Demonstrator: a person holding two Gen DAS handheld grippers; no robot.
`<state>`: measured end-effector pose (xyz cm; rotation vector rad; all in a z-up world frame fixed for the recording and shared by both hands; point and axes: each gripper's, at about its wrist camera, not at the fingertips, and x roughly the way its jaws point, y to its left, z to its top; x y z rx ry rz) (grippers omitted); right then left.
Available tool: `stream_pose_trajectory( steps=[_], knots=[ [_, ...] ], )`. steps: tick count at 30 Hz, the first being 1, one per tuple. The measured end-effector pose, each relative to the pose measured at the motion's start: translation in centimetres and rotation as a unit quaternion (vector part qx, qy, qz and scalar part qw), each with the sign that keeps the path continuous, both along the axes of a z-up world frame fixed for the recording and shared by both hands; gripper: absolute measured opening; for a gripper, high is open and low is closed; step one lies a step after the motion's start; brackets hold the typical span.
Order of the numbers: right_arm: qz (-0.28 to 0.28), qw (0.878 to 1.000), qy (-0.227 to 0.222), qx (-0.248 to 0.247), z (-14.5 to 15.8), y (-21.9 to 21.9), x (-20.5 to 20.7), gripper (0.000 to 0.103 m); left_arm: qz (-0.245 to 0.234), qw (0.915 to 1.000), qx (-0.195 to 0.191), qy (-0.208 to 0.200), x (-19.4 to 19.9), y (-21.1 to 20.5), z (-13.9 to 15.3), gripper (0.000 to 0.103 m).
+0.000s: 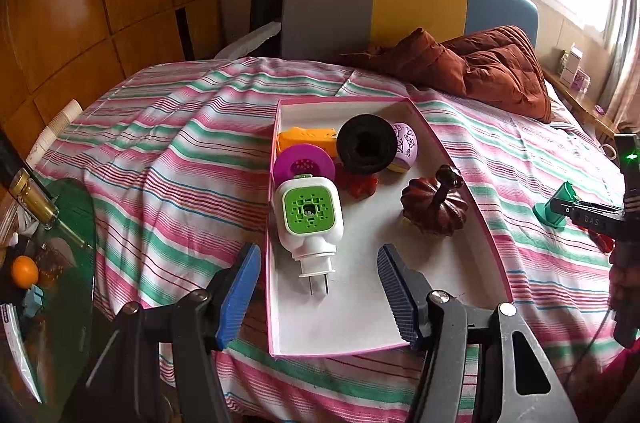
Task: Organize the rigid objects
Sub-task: 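Carry the green cup into the tray and open the right tool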
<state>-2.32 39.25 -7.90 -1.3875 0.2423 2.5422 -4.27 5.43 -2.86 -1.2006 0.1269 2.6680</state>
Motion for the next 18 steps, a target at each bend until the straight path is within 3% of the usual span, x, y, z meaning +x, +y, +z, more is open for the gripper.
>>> stream_pose_trajectory(
  steps=[8, 11, 18],
  knots=[
    [0.0, 1.0, 0.0, -0.018, 0.4, -0.3, 0.4, 0.03, -0.001, 0.9999, 0.009, -0.005, 0.1, -0.5, -0.3, 0.062],
    [0.009, 0.999, 0.024, -0.034, 1.7, -1.4, 0.9, 0.03, 0.001, 0.9999, 0.011, -0.003, 0.2, -0.9, -0.5, 0.062],
    [0.083, 0.994, 0.061, -0.044, 4.7, -7.1, 0.7, 0.03, 0.011, 0.9997, 0.022, -0.004, 0.3, -2.0, -0.8, 0.062]
  ],
)
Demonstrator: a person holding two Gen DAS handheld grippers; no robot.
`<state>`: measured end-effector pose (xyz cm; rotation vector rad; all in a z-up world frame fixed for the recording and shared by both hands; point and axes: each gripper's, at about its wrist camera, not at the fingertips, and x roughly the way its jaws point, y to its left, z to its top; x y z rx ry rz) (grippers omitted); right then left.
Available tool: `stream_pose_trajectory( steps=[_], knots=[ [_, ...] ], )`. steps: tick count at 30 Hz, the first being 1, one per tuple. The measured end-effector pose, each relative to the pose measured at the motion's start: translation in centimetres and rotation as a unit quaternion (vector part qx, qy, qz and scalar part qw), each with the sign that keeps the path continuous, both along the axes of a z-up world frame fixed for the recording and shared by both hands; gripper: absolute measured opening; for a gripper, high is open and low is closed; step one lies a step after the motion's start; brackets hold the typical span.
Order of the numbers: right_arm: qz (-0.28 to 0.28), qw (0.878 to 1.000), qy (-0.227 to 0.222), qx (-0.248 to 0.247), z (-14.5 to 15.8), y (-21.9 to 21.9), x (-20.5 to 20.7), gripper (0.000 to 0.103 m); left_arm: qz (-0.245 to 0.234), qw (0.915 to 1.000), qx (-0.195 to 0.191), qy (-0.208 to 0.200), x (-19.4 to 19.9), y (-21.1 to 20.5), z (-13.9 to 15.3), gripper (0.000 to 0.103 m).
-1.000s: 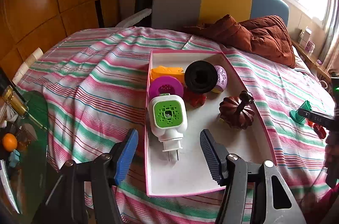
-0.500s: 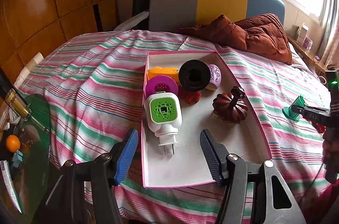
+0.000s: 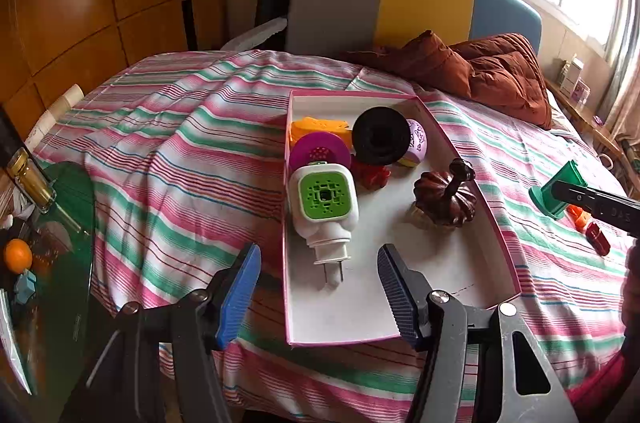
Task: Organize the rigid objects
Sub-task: 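Carry the green cup into the tray and open the right tool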
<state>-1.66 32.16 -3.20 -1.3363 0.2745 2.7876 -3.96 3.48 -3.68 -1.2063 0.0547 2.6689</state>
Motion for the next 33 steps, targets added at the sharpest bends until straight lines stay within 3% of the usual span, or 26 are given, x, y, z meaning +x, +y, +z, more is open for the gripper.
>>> stream_pose_trajectory(
  steps=[10, 17, 21, 23, 33],
  knots=[
    [0.147, 0.989, 0.029, -0.005, 2.5, -10.4, -1.0, 0.03, 0.019, 0.9997, 0.013, 0.002, 0.1, -2.1, -0.1, 0.062],
    [0.199, 0.979, 0.015, 0.037, 1.7, -14.9, -3.4, 0.03, 0.039, 0.999, 0.02, -0.001, 0.1, -3.9, -0.4, 0.062],
    [0.236, 0.968, -0.022, 0.076, -0.2, -16.9, -5.9, 0.03, 0.048, 0.9985, 0.024, -0.006, 0.0, -4.7, -0.7, 0.062],
    [0.241, 0.964, -0.028, 0.107, -1.1, -17.7, -7.2, 0.031, 0.05, 0.9984, 0.024, -0.008, 0.0, -4.8, -0.8, 0.062],
    [0.232, 0.966, -0.05, 0.101, -2.8, -18.9, -10.3, 0.031, 0.057, 0.9978, 0.029, -0.018, -0.3, -5.3, -1.4, 0.062]
  ],
)
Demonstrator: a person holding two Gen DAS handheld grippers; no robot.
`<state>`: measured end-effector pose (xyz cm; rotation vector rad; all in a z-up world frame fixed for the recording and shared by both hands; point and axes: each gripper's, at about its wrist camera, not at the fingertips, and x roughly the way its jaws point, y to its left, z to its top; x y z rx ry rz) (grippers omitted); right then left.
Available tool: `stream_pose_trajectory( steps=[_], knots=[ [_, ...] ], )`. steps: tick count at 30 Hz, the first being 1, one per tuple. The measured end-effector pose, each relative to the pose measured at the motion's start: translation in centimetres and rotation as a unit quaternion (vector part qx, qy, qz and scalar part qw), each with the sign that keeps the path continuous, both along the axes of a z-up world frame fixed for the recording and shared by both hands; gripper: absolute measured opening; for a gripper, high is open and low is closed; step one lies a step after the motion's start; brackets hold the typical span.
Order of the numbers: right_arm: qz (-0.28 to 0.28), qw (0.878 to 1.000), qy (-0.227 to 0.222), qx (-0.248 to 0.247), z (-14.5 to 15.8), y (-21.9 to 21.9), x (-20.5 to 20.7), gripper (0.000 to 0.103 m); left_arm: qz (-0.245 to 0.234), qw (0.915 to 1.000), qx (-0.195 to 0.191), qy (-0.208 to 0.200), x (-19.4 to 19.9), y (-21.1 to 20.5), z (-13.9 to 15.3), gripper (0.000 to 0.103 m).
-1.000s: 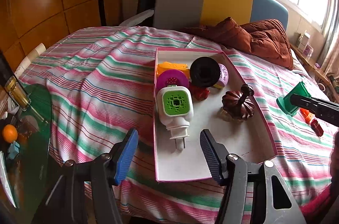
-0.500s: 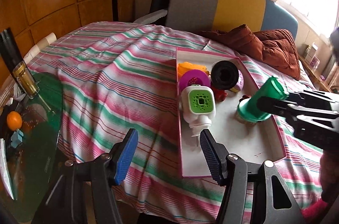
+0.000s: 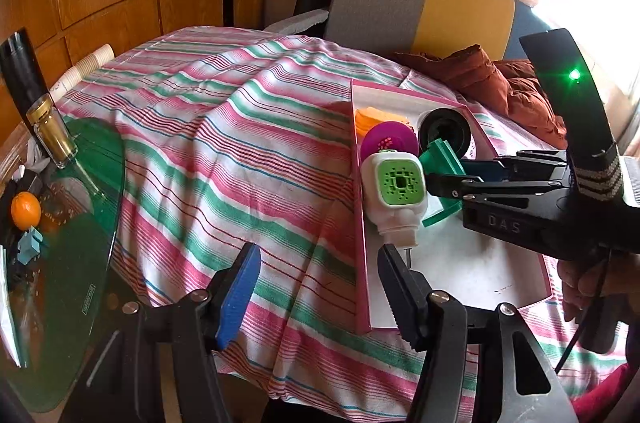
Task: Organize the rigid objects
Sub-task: 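Carry the green cup into the tray and open the right tool, then move both tools back toward the orange blocks and red tube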
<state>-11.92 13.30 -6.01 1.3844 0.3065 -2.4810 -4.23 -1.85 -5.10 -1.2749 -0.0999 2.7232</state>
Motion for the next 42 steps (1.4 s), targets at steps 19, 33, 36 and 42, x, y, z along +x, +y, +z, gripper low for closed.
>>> stream_pose_trajectory(
  steps=[19, 33, 36, 42],
  knots=[
    [-0.06, 0.996, 0.051, -0.045, 2.7, 2.2, 3.3, 0.036, -0.002, 0.9998, -0.01, 0.019, 1.0, 0.1, 1.1, 0.062],
    [-0.113, 0.987, 0.098, -0.062, 5.5, 6.9, 7.9, 0.036, -0.025, 0.9985, -0.027, 0.04, 1.8, 1.8, 2.4, 0.062],
    [-0.131, 0.984, 0.103, -0.06, 5.7, 8.8, 8.6, 0.036, -0.033, 0.998, -0.03, 0.044, 1.9, 2.3, 2.7, 0.062],
    [-0.177, 0.977, 0.108, -0.046, 6.1, 13.5, 10.1, 0.036, -0.054, 0.9962, -0.037, 0.057, 2.2, 3.8, 3.5, 0.062]
  ],
)
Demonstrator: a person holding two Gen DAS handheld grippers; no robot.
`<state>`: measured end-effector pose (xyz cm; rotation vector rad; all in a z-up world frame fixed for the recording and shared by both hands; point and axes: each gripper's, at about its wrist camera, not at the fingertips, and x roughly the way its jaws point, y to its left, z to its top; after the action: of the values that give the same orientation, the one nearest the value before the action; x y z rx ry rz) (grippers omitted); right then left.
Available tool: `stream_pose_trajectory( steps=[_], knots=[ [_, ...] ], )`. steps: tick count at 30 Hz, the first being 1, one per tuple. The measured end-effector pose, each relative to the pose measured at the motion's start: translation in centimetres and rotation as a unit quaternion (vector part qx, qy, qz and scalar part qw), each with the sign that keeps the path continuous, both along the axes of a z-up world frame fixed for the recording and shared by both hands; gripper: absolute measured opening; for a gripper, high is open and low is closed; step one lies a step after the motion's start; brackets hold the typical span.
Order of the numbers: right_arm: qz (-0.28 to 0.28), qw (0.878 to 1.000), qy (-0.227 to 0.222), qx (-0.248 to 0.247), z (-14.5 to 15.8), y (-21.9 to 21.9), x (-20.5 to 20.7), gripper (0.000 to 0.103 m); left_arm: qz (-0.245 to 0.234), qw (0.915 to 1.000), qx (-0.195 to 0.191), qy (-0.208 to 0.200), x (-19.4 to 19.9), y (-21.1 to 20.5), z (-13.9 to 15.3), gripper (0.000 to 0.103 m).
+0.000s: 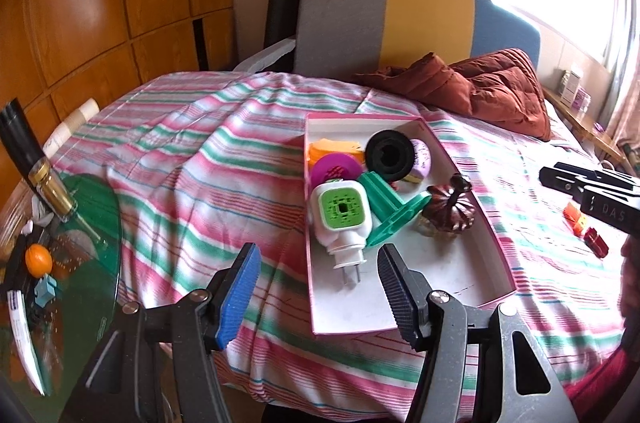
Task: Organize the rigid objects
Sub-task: 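Move both tools back toward the orange blocks and red tube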
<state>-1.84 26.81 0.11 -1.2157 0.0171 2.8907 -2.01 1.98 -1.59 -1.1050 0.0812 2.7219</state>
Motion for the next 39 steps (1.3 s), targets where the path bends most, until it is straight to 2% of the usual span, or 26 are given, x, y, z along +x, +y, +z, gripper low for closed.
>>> stream_pose_trajectory(
  steps=[6, 11, 15, 20, 24, 39],
  knots=[
    [-0.074, 0.997, -0.004, 0.007, 0.0, 6.3, 2.0, 0.036, -0.019, 0.9998, -0.006, 0.005, 0.2, 1.7, 0.5, 0.062],
    [-0.151, 0.988, -0.006, 0.007, -0.3, 12.2, 4.1, 0.036, -0.039, 0.9991, -0.015, 0.009, 0.4, 3.3, 0.7, 0.064],
    [-0.234, 0.972, 0.002, -0.006, -1.1, 17.1, 6.4, 0.036, -0.058, 0.998, -0.022, 0.011, 0.4, 5.0, 0.9, 0.064],
    [-0.33, 0.941, -0.003, -0.072, -2.5, 21.4, 8.9, 0.036, -0.083, 0.9959, -0.031, 0.015, 0.7, 7.3, 1.1, 0.065],
    [-0.36, 0.929, -0.003, -0.09, -2.7, 22.7, 9.8, 0.036, -0.106, 0.9936, -0.037, 0.017, 0.9, 9.2, 1.1, 0.066],
    [-0.402, 0.907, 0.001, -0.13, -3.1, 24.6, 11.3, 0.036, -0.176, 0.9832, -0.049, -0.004, 0.8, 15.5, 0.2, 0.067]
  ],
)
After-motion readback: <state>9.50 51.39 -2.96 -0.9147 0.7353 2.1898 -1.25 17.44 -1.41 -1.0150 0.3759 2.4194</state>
